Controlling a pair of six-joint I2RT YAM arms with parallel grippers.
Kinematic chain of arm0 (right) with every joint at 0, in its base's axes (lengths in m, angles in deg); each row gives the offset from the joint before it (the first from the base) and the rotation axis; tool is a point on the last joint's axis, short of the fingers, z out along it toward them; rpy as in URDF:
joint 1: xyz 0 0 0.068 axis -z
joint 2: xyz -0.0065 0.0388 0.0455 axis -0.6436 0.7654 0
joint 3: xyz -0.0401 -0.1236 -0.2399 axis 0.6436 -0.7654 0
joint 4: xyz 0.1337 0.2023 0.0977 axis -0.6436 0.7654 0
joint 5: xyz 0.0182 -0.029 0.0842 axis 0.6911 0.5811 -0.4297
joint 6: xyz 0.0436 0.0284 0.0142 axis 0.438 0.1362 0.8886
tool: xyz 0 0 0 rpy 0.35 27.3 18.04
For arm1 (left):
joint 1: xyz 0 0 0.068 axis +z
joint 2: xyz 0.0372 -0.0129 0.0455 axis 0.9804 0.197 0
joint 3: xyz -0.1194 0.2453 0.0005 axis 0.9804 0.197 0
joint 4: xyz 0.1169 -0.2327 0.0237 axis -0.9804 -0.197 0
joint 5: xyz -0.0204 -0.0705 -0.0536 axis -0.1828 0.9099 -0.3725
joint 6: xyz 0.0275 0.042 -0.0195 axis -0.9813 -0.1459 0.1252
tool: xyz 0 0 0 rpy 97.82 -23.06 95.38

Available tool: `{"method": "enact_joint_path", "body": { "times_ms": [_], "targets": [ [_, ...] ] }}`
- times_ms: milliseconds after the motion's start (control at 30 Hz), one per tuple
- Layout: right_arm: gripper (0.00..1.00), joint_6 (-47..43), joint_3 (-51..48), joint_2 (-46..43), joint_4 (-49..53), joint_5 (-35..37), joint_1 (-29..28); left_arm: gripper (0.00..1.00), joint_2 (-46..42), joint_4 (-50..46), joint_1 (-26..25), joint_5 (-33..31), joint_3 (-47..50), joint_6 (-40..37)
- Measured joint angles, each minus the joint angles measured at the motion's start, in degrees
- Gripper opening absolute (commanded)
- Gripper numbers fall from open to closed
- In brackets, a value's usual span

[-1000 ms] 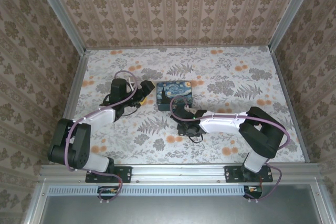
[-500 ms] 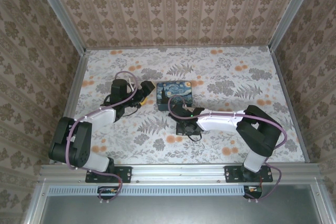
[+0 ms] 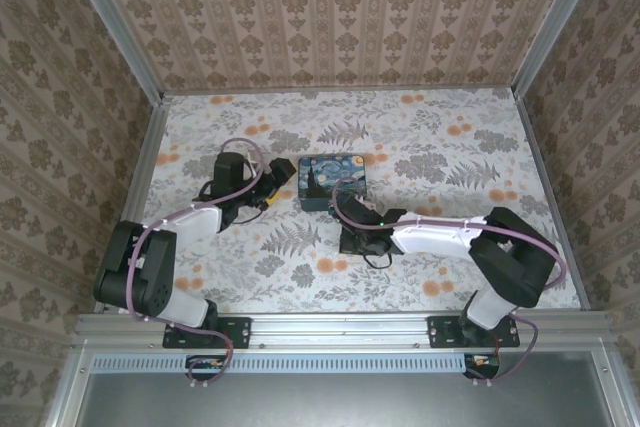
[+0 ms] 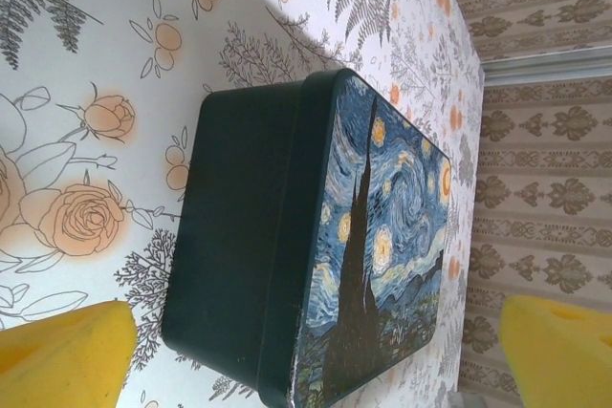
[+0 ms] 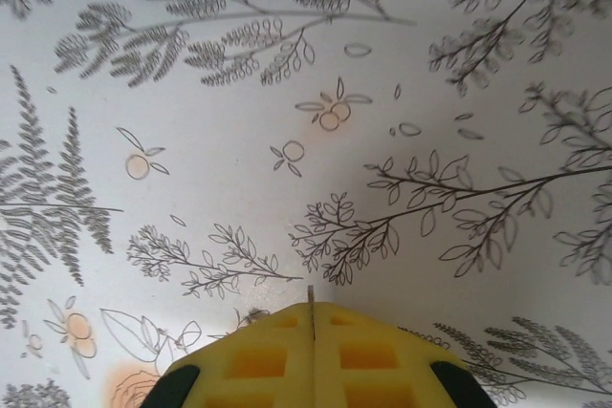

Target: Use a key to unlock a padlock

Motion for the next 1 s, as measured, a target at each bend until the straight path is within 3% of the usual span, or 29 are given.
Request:
{"method": "enact_joint_path", "body": {
  "times_ms": [433, 533, 633, 1000],
  "targets": [
    [0.00, -4.2, -0.8, -8.3, -2.4, -1.2, 3.5, 0.99, 3.6, -2.3, -4.6, -0.7, -5.1, -0.2],
    [0.30, -5.5, -0.9, -8.4, -2.4, -2.5, 3.9, 0.98, 4.2, -2.4, -5.2, -0.9, -5.9, -0.2],
    [0.45, -7.3, -1.0, -8.4, -2.2, -3.8, 3.9, 0.99, 4.2, -2.6, -5.3, -1.0, -6.2, -0.2],
    [0.45, -12.0, -1.9, -1.6, -0.2, -5.7, 1.9, 0.99, 4.2, -5.3, -5.3, -2.4, -7.0, -0.2]
  ]
}}
